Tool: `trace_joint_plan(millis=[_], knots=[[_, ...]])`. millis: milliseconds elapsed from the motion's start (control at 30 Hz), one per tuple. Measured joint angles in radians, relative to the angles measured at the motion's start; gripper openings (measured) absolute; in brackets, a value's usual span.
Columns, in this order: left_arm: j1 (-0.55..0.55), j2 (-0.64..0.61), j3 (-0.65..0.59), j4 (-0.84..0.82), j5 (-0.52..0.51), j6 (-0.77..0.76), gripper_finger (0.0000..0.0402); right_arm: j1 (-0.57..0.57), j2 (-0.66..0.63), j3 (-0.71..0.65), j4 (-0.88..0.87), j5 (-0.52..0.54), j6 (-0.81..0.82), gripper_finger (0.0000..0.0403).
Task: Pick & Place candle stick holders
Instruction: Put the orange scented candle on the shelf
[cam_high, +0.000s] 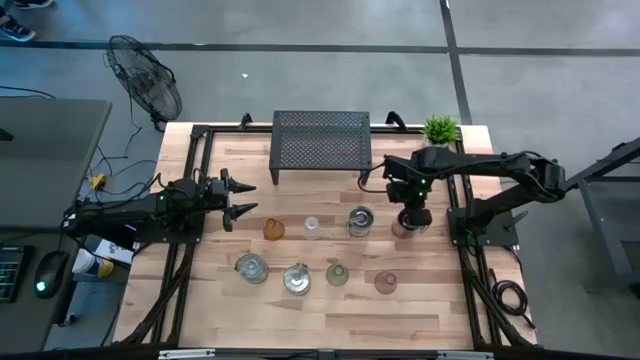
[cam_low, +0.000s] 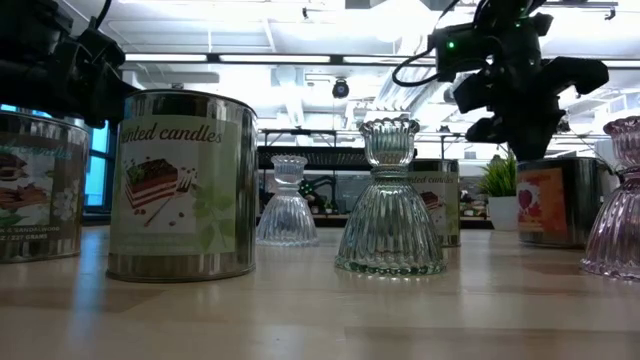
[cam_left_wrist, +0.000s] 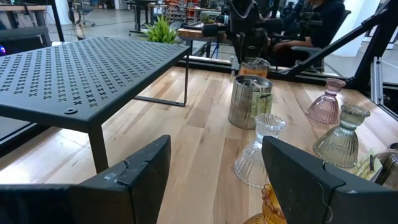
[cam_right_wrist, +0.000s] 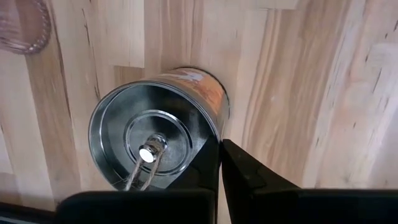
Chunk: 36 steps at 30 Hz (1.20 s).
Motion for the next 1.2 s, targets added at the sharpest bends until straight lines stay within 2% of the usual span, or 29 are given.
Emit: trace_joint_plan(millis=[500,1000,1200], knots=[[0.000,0.000,0.000,0.000,0.000,0.000,0.0248,-0.059,-0.002,0.147,-0.133,0.031,0.022,0.0000],[0.000,0.000,0.000,0.000,0.000,0.000,0.0248,-0.113,-0.003,0.153,-0.128,0.043,0.017,0.0000],[0.000,0.000,0.000,0.000,0.000,0.000,0.0248,-0.113,-0.003,0.203,-0.167,0.059,0.016,0.0000]])
